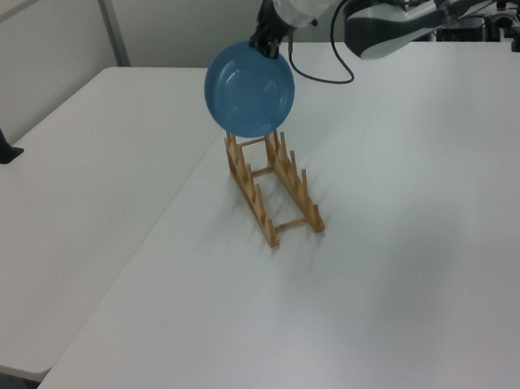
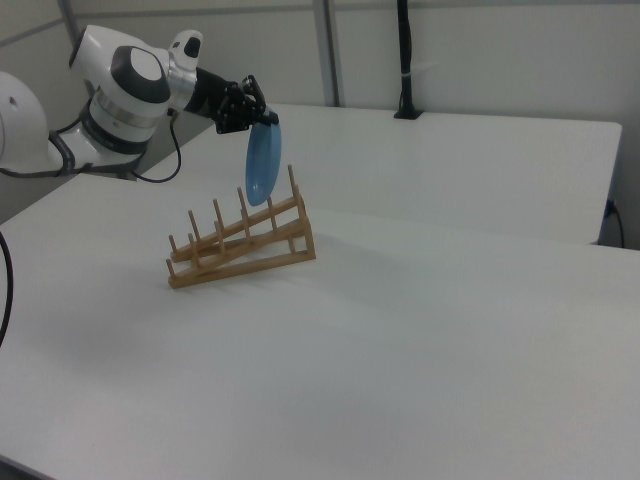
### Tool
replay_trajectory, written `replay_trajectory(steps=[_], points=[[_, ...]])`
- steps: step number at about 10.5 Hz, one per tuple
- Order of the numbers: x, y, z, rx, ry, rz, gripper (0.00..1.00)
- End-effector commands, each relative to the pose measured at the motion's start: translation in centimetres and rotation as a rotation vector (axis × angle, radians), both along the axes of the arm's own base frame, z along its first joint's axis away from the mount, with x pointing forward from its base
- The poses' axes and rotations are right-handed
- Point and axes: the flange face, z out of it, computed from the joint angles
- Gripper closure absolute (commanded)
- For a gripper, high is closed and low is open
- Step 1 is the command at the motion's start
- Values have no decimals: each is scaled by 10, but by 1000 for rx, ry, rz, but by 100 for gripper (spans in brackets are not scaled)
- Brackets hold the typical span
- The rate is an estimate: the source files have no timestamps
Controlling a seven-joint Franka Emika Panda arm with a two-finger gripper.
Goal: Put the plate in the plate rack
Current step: 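Lower the upright plate between the pegs of the wooden rack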
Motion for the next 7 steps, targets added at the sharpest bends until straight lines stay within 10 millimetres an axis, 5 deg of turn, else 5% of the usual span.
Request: replay_trajectory(steps=[1,7], points=[[1,11,4,-31,-17,-10,100],[-2,21,-18,-65,22,-13,100]])
